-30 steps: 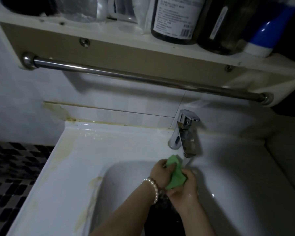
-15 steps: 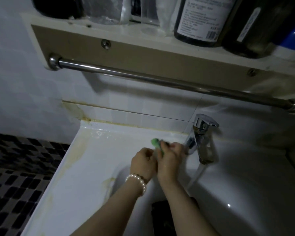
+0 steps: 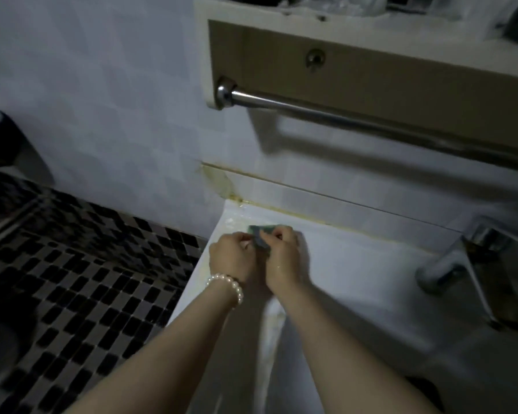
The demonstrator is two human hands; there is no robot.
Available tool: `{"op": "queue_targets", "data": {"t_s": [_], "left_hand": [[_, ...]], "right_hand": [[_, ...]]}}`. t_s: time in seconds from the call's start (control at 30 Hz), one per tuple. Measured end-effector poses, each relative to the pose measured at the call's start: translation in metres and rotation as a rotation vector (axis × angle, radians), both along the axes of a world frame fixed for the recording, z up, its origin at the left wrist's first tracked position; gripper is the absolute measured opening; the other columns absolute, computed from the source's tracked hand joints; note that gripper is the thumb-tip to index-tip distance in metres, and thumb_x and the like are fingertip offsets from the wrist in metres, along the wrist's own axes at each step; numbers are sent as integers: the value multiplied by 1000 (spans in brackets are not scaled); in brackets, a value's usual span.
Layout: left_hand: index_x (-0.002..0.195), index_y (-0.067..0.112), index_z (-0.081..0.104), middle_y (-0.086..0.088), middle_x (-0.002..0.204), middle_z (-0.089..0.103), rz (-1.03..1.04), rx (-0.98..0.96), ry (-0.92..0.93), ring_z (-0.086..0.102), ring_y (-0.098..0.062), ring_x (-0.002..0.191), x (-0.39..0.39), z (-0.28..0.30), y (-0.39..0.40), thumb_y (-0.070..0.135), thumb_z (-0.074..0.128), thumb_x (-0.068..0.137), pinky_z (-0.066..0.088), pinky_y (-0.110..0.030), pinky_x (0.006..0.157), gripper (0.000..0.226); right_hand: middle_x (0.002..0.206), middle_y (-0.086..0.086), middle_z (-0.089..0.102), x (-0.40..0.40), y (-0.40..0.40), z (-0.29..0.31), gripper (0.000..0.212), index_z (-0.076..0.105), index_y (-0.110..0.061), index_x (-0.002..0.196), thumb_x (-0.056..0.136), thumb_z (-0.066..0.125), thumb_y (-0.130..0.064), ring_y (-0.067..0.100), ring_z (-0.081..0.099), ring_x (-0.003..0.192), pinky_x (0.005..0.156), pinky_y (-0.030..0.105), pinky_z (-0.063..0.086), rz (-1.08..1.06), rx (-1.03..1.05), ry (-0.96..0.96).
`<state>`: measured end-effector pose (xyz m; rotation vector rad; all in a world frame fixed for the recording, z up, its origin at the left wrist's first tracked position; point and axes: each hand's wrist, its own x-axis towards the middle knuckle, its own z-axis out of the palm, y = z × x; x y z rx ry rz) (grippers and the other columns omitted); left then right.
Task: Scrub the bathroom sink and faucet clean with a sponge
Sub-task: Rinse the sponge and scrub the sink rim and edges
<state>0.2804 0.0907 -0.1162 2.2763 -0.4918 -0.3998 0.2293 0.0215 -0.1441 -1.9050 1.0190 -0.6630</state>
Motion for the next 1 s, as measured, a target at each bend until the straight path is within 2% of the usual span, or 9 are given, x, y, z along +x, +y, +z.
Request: {"op": "queue_targets", "data": {"t_s": [0.13,0.23,0.3,0.37,0.5,0.63,0.73,0.87,1.0], "left_hand": [[114,14,67,-12,114,67,43,49,9,54,-34,113,40,-3,30,22,54,88,40,-32,98,30],[114,11,65,-10,110,69,47,12,110,60,-27,105,53,-5,48,22,56,89,45,-31,92,29],[116,9,64,-7,111,69,38,-11,131,62,-25,103,60,-7,59,15,54,89,47,-31,89,29],[108,10,67,-9,106,70,25,-34,128,64,-28,99,65,-10,66,14,56,89,51,-34,88,23],[98,12,71,-10,90,70,-11,-34,208,64,-28,78,68,-17,81,12,56,88,51,-31,72,18],[108,11,69,-5,90,69,-35,-19,243,61,-17,71,70,-18,90,12,56,89,47,-22,69,23],[103,12,70,-4,80,67,18,-27,223,60,-15,61,64,-14,92,11,55,89,43,-15,56,21],[89,12,72,-8,86,70,60,-43,223,63,-23,80,45,-5,92,14,61,85,48,-25,73,12],[96,13,72,-3,98,71,27,-62,245,63,-18,95,23,1,86,21,64,86,49,-28,88,15]], "right_hand": [[79,2,45,-7,6,-12,38,43,-21,65,83,53,11,8,48,70,65,17,39,319,-147,163],[84,1,50,-7,-17,-12,11,56,-12,81,86,63,-6,19,53,82,73,25,46,152,-306,278],[97,2,55,22,-21,-4,18,64,-13,97,85,66,-27,23,55,93,81,28,45,89,-360,324],[96,-2,54,52,-1,1,19,64,-19,97,85,65,-33,23,56,95,71,23,40,175,-383,272],[114,13,54,55,4,-1,29,68,-21,112,89,54,-10,29,49,105,82,24,36,603,-442,347],[120,13,52,51,-31,8,36,65,-23,117,88,49,-8,29,49,109,92,32,41,291,-354,417],[118,12,53,61,9,6,39,65,-23,117,86,49,-6,28,48,107,88,30,39,432,-342,390],[107,1,52,-2,17,-2,40,69,-26,107,85,47,-2,21,49,99,76,18,33,735,-332,379],[111,6,55,-32,-38,0,40,68,-25,109,81,52,-2,27,53,102,90,35,45,352,-358,448]]}}
